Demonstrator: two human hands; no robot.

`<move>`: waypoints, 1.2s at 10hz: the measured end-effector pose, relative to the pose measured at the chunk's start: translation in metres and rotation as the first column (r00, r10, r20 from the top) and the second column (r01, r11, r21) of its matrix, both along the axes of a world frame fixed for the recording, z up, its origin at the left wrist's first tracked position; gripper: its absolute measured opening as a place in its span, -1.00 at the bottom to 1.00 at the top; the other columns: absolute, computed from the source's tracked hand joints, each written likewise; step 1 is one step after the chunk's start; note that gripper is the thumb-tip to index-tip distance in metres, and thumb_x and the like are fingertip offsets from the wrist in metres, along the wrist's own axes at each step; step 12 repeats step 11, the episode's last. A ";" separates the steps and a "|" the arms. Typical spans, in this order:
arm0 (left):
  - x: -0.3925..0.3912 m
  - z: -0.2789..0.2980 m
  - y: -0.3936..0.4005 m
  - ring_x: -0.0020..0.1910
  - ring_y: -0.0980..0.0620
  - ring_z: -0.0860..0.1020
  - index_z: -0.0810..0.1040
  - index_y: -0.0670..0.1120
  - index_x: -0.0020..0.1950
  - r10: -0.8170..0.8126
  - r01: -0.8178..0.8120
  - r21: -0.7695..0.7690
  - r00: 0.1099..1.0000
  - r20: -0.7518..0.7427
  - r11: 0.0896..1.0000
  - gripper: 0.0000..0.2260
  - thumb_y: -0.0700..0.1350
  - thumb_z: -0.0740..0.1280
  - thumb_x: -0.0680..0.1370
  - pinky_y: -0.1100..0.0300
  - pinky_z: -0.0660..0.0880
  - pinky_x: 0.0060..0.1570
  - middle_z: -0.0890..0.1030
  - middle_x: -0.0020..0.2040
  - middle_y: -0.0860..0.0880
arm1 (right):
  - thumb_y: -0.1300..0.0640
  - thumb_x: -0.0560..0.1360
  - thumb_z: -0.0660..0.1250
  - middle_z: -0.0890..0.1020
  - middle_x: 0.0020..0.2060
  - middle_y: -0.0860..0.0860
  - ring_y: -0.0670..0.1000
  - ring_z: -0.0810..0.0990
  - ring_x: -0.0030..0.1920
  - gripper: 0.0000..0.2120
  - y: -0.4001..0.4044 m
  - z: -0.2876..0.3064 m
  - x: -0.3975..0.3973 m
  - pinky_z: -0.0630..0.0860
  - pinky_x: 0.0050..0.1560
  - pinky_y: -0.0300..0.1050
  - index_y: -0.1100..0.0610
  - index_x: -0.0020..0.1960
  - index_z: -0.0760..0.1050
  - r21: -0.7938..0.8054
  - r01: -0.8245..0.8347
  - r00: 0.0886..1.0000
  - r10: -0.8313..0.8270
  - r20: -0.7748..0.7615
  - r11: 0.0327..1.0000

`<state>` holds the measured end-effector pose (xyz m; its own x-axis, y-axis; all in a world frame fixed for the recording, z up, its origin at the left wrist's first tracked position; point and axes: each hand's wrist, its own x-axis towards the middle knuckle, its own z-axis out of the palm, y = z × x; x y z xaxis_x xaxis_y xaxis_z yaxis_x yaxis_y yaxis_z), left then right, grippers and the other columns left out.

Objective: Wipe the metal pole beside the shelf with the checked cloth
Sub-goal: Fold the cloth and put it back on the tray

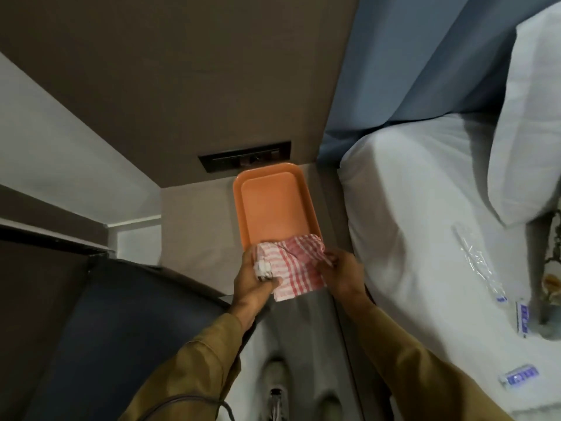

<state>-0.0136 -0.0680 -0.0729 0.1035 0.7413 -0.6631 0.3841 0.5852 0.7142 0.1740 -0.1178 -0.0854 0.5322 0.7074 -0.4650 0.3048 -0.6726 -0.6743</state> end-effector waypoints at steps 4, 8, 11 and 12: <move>0.033 -0.087 0.015 0.49 -0.17 0.50 0.52 -0.10 0.61 0.036 0.031 0.232 0.960 -0.279 0.972 -0.50 -0.33 0.38 0.66 0.39 0.36 0.45 0.46 0.50 -0.22 | 0.29 0.62 0.22 0.64 -0.06 0.01 -0.41 0.58 -0.33 -0.85 0.041 -0.087 0.000 0.36 -0.36 -0.71 0.12 0.14 0.43 0.185 -0.019 0.995 -0.001 0.104 0.983; 0.013 -0.133 -0.011 0.81 -0.26 -0.02 0.05 -0.04 0.81 -0.522 0.764 0.000 0.441 -0.730 0.646 -0.38 0.19 0.00 0.79 -0.15 0.08 0.81 -0.21 0.80 -0.23 | -0.11 0.66 0.16 0.64 0.12 0.00 0.01 0.69 -0.02 -0.69 0.017 -0.139 0.004 0.66 0.11 0.11 -0.02 0.33 0.44 -0.096 -0.419 0.858 0.429 0.282 0.903; 0.025 -0.102 0.009 0.79 -0.27 0.08 0.24 -0.01 0.74 -0.479 0.760 -0.048 0.359 -0.801 0.649 -0.44 0.15 0.09 0.75 -0.21 0.00 0.80 0.06 0.79 -0.23 | -0.11 0.68 0.14 0.49 0.34 -0.03 -0.03 0.46 0.29 -0.66 -0.004 -0.091 -0.005 0.50 0.32 -0.08 -0.04 0.40 0.39 0.024 -0.368 0.902 0.350 0.253 0.930; 0.025 -0.102 0.009 0.79 -0.27 0.08 0.24 -0.01 0.74 -0.479 0.760 -0.048 0.359 -0.801 0.649 -0.44 0.15 0.09 0.75 -0.21 0.00 0.80 0.06 0.79 -0.23 | -0.11 0.68 0.14 0.49 0.34 -0.03 -0.03 0.46 0.29 -0.66 -0.004 -0.091 -0.005 0.50 0.32 -0.08 -0.04 0.40 0.39 0.024 -0.368 0.902 0.350 0.253 0.930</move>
